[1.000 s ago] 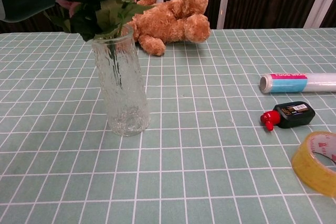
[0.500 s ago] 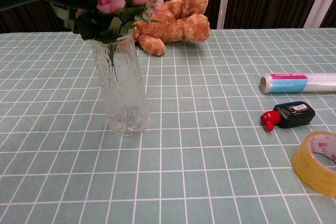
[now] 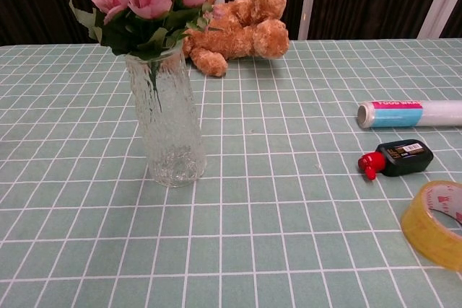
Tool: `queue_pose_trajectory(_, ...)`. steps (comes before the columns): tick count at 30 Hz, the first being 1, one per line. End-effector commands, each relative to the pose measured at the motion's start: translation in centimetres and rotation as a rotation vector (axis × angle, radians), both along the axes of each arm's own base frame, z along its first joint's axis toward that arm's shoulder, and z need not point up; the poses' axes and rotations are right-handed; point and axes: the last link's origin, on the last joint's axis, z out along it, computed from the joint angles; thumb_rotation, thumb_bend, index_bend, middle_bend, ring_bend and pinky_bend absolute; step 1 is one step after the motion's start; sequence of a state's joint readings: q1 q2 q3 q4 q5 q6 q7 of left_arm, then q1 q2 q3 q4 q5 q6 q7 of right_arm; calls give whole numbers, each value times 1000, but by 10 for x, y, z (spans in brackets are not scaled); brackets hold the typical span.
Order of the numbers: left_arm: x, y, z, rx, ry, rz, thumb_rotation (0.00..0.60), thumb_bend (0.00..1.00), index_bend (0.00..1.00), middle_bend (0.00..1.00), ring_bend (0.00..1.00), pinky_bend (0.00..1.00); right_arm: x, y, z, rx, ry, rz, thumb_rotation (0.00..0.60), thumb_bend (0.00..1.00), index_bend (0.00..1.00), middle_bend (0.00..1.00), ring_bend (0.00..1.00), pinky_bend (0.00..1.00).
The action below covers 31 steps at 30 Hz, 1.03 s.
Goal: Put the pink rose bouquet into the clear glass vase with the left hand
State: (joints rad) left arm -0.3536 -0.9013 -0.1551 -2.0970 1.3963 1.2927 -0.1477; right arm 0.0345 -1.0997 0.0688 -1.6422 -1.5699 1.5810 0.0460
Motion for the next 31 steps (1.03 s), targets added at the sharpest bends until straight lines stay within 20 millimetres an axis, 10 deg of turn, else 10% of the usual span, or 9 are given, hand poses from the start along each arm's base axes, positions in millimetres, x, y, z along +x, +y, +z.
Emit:
queue_pose_trajectory(1,-49,-45,21,353,388,145,600,216,113,89,0,123,2,1,-1,5,5,13,600,204,141,80,86,0)
queue_pose_trajectory(9,-91,-80,6,382,456,313,600,222,115,86,0,111,5,3,-3,28,30,43,600,205,142,80,86,0)
queue_pose_trajectory(31,-128,-70,7,334,314,374,600,232,119,85,0,108,8,1,-9,61,76,23,600,205,141,80,86,0)
